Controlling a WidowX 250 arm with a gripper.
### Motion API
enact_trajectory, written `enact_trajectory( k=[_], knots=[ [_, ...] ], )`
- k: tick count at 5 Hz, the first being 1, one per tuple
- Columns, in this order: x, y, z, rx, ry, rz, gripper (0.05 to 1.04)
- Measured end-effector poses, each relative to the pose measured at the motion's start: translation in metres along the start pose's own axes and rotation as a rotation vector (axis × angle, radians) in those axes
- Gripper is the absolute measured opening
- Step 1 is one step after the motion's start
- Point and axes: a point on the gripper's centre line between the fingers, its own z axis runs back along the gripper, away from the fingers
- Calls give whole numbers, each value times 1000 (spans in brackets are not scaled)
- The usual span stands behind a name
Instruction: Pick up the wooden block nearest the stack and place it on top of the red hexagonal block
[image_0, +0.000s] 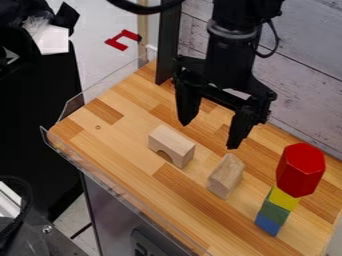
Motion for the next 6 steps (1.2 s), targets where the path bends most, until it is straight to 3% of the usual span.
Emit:
enact_trajectory(
  k=[3,5,6],
  knots=[
    [9,-2,-27,0,59,-78,1000],
    [17,-9,-46,-43,37,-66,1000],
    [19,-15,-57,-98,26,-62,1000]
  ],
)
